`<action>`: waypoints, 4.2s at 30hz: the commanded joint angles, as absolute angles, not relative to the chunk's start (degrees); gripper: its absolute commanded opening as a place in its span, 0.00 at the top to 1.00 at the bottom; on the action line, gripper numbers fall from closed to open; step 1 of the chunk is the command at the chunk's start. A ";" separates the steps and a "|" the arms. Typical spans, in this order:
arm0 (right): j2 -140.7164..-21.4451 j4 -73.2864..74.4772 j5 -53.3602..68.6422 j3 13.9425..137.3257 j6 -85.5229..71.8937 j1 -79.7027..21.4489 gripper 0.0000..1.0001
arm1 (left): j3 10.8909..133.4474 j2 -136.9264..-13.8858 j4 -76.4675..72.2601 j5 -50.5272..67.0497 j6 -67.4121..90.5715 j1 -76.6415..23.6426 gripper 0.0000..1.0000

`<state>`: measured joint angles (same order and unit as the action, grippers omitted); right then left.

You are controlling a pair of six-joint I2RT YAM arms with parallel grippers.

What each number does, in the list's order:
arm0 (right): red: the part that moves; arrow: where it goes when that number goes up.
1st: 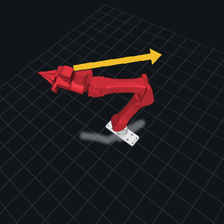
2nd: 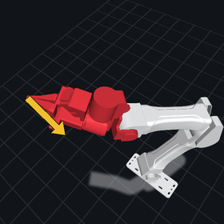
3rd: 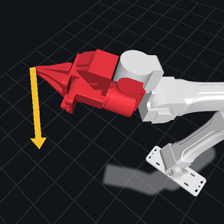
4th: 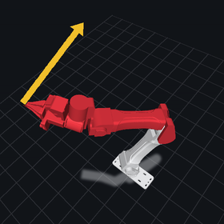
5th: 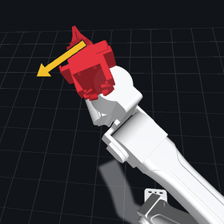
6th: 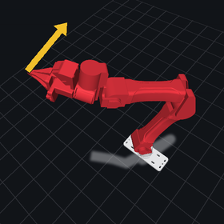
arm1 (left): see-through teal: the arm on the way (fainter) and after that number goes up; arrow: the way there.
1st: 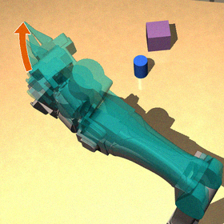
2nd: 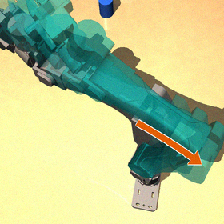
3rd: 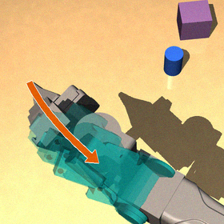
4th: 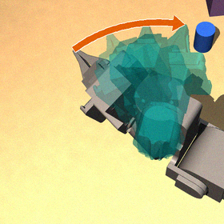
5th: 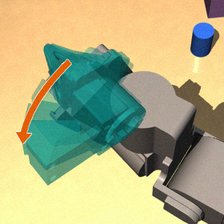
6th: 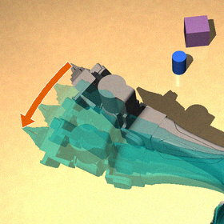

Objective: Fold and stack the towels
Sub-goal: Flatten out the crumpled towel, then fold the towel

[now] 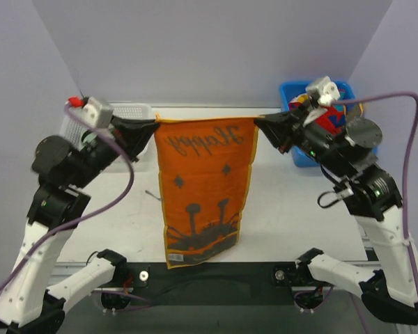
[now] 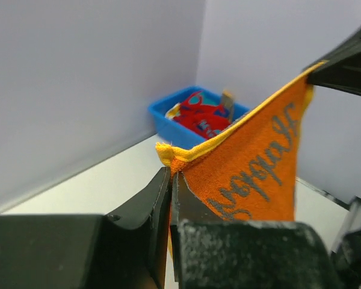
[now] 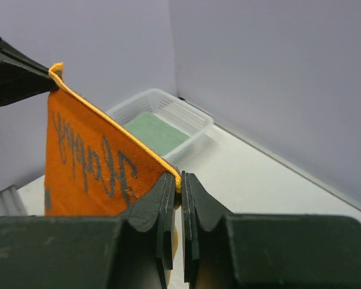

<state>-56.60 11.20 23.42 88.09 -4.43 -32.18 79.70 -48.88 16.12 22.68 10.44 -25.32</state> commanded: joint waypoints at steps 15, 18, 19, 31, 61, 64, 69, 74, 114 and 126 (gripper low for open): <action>-102.55 -4.47 14.32 91.32 3.51 -17.94 1.00 | 81.19 -101.05 0.79 -8.62 16.26 -19.07 1.00; -107.83 -8.08 15.90 92.46 4.22 -16.62 1.00 | 84.72 -107.39 -1.65 -6.25 15.91 -18.11 1.00; -109.58 -9.22 16.17 93.07 4.04 -16.35 1.00 | 86.47 -109.40 -2.10 -4.85 15.82 -17.84 1.00; -104.17 -9.76 20.22 83.33 1.06 -15.64 1.00 | 76.30 -101.36 -7.38 5.52 15.12 -17.05 1.00; -90.78 2.46 23.82 49.92 -15.91 -18.46 1.00 | 43.85 -89.10 6.23 10.11 33.40 -26.98 1.00; -93.69 2.81 24.08 50.53 -16.43 -18.19 1.00 | 45.00 -91.83 7.82 8.44 33.05 -26.89 1.00; -97.55 3.25 23.56 51.41 -16.52 -17.58 1.00 | 46.93 -94.74 7.73 6.51 32.52 -26.19 1.00; -100.02 3.16 22.59 52.03 -16.61 -17.23 1.00 | 51.84 -96.94 7.56 5.80 30.77 -24.70 1.00; -90.35 7.03 22.06 47.73 -17.40 -18.72 1.00 | 39.91 -85.52 6.59 5.45 32.87 -28.12 0.98; -83.85 11.77 26.89 46.59 -16.00 -20.83 0.76 | 34.81 -70.87 11.15 6.94 35.50 -28.91 0.40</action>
